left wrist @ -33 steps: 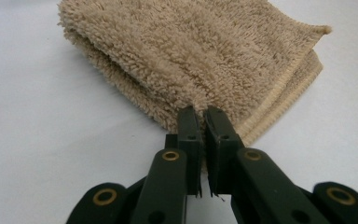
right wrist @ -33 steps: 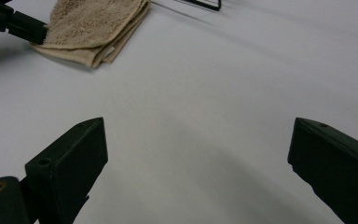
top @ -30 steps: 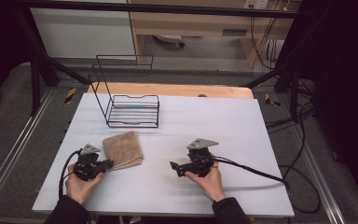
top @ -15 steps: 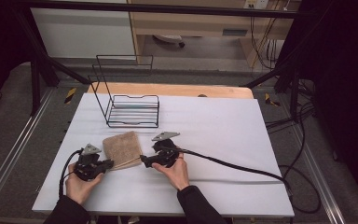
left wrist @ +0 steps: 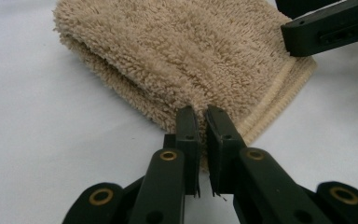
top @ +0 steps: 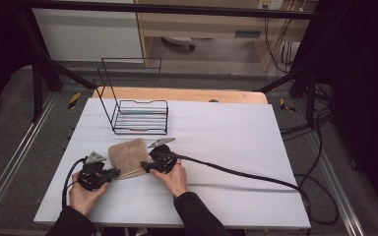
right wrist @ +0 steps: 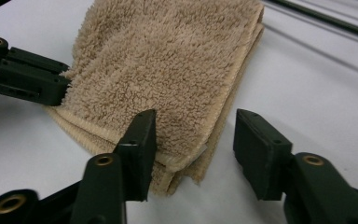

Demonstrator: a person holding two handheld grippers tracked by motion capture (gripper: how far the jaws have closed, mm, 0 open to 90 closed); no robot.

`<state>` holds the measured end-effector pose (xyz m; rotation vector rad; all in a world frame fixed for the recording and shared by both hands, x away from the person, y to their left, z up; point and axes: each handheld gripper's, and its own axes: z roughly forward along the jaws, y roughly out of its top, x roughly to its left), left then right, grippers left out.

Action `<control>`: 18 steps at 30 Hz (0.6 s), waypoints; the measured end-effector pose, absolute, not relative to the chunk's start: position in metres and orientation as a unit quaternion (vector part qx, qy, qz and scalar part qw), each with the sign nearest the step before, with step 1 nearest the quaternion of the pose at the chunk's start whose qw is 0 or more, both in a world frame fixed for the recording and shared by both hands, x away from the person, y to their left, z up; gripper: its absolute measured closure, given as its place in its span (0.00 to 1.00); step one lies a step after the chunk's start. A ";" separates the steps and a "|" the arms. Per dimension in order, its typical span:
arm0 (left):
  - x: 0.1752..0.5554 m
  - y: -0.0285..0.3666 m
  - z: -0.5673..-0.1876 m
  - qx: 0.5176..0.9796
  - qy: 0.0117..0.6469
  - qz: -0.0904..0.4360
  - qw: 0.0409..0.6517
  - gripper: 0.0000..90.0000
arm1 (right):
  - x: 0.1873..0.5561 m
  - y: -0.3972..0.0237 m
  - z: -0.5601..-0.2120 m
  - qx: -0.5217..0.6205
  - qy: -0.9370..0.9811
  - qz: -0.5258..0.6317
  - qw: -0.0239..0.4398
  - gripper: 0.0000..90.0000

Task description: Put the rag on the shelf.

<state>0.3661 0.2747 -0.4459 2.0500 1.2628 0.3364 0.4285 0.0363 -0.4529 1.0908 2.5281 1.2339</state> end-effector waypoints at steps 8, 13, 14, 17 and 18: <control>0.366 0.277 -0.447 0.784 0.494 0.123 0.355 0.93 | 0.426 0.038 -0.454 0.363 0.837 0.406 0.046 0.77; 0.366 0.277 -0.445 0.782 0.498 0.121 0.354 0.94 | 0.424 0.038 -0.452 0.370 0.833 0.411 0.033 0.90; 0.366 0.277 -0.445 0.783 0.498 0.120 0.354 0.95 | 0.423 0.038 -0.451 0.369 0.833 0.411 0.032 0.91; 0.365 0.280 -0.443 0.783 0.498 0.113 0.355 0.96 | 0.417 0.037 -0.447 0.370 0.831 0.414 0.030 0.92; 0.364 0.282 -0.442 0.783 0.497 0.108 0.357 0.96 | 0.415 0.037 -0.446 0.371 0.831 0.413 0.028 0.92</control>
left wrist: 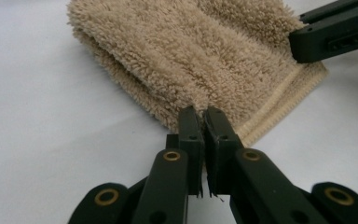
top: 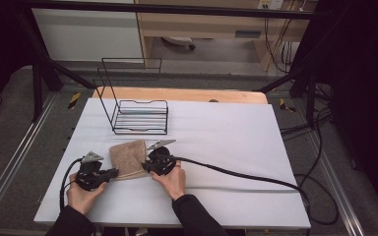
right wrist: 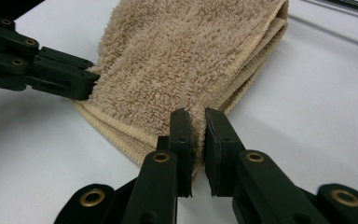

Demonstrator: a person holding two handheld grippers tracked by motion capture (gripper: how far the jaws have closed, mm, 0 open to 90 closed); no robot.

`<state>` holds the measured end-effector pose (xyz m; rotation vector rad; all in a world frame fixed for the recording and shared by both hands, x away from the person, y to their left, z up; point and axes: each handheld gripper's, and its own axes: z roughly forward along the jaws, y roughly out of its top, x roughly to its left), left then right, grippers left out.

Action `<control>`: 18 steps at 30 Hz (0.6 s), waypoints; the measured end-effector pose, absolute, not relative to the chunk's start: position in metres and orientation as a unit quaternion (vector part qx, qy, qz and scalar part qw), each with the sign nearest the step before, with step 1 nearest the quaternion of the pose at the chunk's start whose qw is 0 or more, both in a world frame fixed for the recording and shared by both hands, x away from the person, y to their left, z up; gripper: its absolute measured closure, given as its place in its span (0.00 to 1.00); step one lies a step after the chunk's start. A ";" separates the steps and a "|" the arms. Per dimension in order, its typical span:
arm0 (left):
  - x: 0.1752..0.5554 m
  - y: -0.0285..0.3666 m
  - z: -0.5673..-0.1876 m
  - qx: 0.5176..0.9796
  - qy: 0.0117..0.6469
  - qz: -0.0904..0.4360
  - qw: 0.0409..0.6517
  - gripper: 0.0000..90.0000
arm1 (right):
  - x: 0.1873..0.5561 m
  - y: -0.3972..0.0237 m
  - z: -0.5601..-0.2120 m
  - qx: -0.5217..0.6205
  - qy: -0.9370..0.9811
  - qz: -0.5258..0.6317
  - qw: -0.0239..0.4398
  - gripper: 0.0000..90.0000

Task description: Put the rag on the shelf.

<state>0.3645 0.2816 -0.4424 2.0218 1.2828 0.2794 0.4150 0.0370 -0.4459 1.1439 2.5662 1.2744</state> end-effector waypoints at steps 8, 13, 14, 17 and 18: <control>0.349 0.288 -0.434 0.800 0.474 0.097 0.355 0.96 | 0.386 0.037 -0.442 0.385 0.824 0.416 0.025 0.92; 0.345 0.290 -0.433 0.810 0.467 0.103 0.339 0.96 | 0.362 0.040 -0.448 0.399 0.810 0.429 0.027 0.91; 0.343 0.290 -0.433 0.811 0.467 0.102 0.338 0.96 | 0.360 0.040 -0.448 0.399 0.809 0.431 0.028 0.91; 0.337 0.289 -0.433 0.815 0.461 0.108 0.333 0.95 | 0.355 0.041 -0.451 0.401 0.807 0.432 0.029 0.90; 0.336 0.289 -0.433 0.817 0.460 0.111 0.331 0.95 | 0.354 0.041 -0.451 0.401 0.808 0.431 0.030 0.89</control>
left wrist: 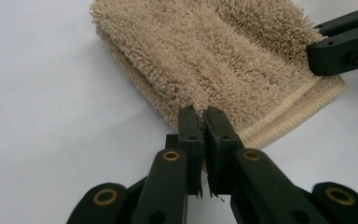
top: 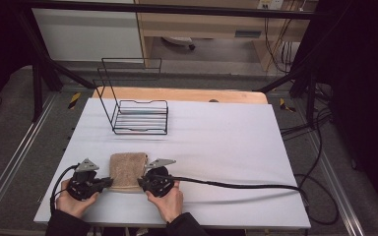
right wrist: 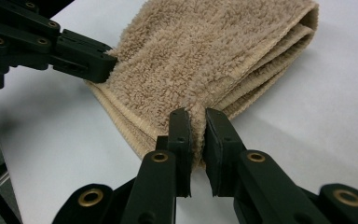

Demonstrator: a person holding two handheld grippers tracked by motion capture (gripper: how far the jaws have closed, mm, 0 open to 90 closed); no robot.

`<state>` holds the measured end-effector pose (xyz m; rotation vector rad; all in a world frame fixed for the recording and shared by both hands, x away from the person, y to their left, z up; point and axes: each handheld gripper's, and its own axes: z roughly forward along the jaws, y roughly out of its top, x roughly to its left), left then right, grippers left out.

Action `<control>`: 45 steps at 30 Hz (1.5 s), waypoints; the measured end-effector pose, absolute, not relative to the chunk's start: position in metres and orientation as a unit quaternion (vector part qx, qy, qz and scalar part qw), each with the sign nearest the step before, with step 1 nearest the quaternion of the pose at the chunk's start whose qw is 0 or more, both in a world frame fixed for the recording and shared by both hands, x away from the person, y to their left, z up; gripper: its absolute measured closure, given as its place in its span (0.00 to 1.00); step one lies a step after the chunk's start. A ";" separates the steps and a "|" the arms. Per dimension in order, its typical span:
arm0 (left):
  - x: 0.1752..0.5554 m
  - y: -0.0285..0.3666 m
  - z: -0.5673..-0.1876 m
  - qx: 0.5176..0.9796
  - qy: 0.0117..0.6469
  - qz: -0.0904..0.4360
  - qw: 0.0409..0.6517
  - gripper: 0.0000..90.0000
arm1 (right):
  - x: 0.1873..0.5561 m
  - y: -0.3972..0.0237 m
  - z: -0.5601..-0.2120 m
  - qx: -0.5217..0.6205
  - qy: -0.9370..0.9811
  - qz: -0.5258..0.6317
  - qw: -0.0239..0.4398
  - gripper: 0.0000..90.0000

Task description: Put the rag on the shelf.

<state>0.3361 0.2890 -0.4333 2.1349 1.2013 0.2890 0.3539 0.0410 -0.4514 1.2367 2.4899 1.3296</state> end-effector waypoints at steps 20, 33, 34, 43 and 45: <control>0.365 0.314 -0.412 0.762 0.485 0.142 0.405 0.23 | 0.373 -0.004 -0.428 0.350 0.816 0.451 0.088 0.19; 0.411 0.302 -0.427 0.769 0.507 0.143 0.362 0.34 | 0.376 -0.036 -0.423 0.356 0.815 0.443 0.107 0.08; 0.413 0.302 -0.428 0.769 0.508 0.144 0.360 0.38 | 0.376 -0.037 -0.423 0.355 0.816 0.442 0.108 0.08; 0.423 0.306 -0.442 0.767 0.517 0.122 0.359 0.67 | 0.375 -0.039 -0.422 0.356 0.820 0.436 0.109 0.08; 0.423 0.304 -0.443 0.768 0.515 0.122 0.360 0.70 | 0.375 -0.039 -0.421 0.356 0.818 0.439 0.109 0.08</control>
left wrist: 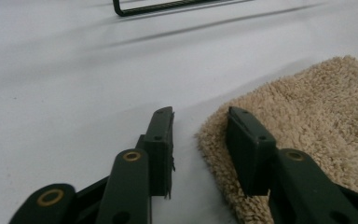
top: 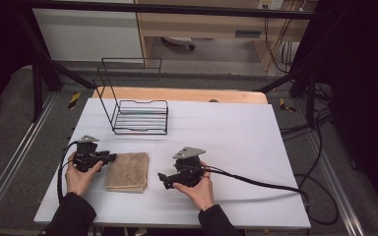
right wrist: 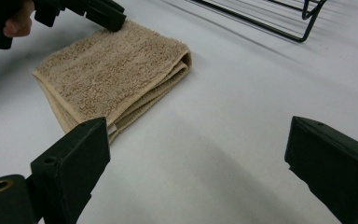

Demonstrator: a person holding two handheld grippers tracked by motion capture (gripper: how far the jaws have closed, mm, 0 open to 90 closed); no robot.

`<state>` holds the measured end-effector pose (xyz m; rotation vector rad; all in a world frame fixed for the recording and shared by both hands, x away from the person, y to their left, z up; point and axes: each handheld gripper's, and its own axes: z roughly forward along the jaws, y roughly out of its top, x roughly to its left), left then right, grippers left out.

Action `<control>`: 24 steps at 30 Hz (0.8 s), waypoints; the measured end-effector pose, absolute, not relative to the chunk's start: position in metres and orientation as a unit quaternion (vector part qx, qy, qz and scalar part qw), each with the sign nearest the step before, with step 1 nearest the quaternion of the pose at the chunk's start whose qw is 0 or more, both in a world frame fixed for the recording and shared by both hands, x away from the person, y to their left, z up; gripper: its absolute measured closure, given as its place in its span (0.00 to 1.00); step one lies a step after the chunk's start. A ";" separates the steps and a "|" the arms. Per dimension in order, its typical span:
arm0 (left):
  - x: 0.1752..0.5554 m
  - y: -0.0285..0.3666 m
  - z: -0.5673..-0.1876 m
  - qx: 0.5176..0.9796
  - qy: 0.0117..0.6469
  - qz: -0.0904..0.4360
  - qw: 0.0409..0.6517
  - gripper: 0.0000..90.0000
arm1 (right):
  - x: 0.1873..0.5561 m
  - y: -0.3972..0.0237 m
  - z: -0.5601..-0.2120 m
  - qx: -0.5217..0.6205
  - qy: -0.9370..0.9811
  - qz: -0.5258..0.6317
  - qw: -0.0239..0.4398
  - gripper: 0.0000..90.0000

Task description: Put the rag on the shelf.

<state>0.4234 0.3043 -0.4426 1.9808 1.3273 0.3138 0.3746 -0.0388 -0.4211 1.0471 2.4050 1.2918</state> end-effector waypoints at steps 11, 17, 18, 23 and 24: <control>0.423 0.298 -0.446 0.773 0.508 0.112 0.361 0.82 | 0.377 -0.037 -0.422 0.361 0.815 0.444 0.097 0.09; 0.423 0.298 -0.447 0.772 0.510 0.109 0.363 0.85 | 0.386 -0.035 -0.421 0.366 0.807 0.453 0.096 0.11; 0.423 0.298 -0.447 0.772 0.510 0.109 0.363 0.86 | 0.387 -0.034 -0.421 0.366 0.808 0.452 0.098 0.11; 0.423 0.297 -0.447 0.769 0.514 0.108 0.363 0.87 | 0.397 -0.026 -0.418 0.364 0.809 0.450 0.098 0.13; 0.423 0.297 -0.447 0.770 0.514 0.108 0.363 0.87 | 0.399 -0.023 -0.418 0.364 0.811 0.448 0.097 0.14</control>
